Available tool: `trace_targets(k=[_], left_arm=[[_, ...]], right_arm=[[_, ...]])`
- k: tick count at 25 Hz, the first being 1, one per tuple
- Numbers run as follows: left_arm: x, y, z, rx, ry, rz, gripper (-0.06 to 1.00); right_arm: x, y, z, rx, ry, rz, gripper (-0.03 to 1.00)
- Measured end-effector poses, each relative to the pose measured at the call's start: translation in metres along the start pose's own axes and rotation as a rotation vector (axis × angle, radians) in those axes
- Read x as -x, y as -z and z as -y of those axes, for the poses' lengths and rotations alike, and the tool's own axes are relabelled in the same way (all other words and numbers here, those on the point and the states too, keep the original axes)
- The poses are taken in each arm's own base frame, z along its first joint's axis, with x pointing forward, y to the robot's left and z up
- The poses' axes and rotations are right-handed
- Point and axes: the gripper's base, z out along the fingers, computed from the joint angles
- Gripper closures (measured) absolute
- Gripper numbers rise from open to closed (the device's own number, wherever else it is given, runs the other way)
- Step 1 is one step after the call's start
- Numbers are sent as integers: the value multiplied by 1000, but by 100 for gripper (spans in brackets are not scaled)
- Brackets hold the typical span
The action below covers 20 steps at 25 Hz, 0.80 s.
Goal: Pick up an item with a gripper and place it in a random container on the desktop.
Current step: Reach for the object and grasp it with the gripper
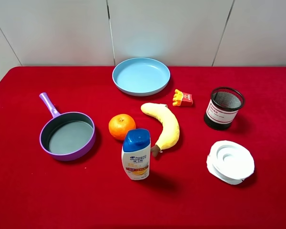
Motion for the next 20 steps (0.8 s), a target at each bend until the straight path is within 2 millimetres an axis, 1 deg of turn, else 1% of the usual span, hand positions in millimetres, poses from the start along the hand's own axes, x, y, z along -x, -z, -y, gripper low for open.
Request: trace_targets(k=[20], left_arm=[[0, 0, 0, 0, 0, 0, -5]], right_arm=[[0, 0, 0, 0, 0, 0, 27]])
